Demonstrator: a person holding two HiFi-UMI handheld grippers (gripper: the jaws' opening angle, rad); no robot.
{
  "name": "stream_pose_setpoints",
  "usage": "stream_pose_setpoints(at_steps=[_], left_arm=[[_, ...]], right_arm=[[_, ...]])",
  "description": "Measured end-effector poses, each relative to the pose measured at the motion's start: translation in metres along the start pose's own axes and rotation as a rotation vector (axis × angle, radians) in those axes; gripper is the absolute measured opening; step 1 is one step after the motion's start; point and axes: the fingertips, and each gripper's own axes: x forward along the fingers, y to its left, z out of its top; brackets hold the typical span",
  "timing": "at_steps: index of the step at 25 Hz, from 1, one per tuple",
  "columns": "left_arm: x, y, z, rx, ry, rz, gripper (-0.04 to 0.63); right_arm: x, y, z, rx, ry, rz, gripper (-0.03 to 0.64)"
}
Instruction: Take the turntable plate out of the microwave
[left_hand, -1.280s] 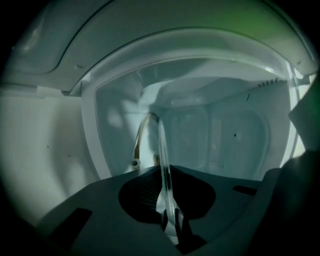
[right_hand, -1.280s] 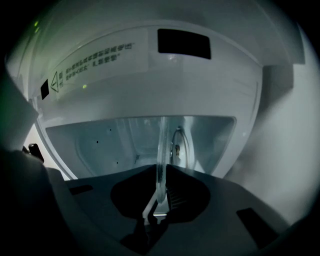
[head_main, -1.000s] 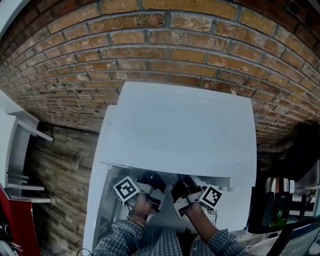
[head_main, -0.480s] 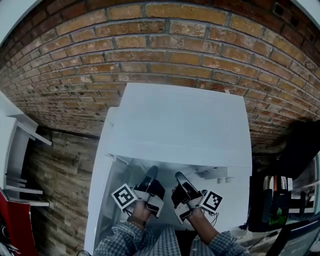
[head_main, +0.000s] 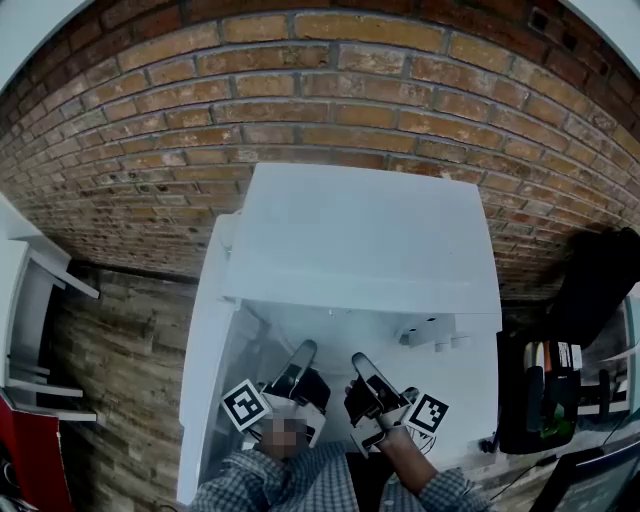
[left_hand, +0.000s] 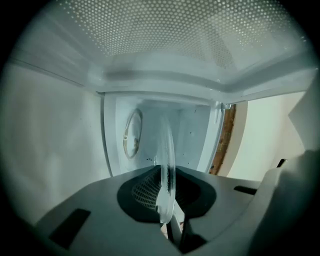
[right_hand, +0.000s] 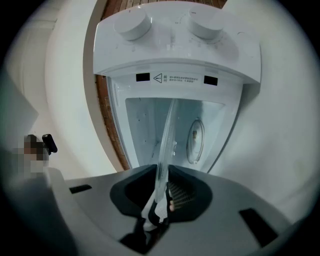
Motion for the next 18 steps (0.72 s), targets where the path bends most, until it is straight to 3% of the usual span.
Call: stream_pose_setpoints(at_steps=[4,8,13,18], left_arm=[[-0.011,0.004,-0.002,-0.014,0.001,0.006,0.044],[-0.026,0.011,-0.007,-0.036,0.009,0.018,0.048],[-0.036,0.017,-0.01,-0.029,0.016,0.027,0.048],[-0.048,0.011,-0.019,0.008,0.034,0.017,0.048]], right_arm=[[-0.007,-0.005,-0.001,-0.001,-0.04,-0.038,0.064],[-0.014,-0.021,0.024,0.015,-0.135,-0.103,0.064],[-0.008,-0.028,0.025,-0.02,-0.072,-0.123,0.059],[-0.023,-0.022,0.016,0.026,-0.111,-0.077,0.048]])
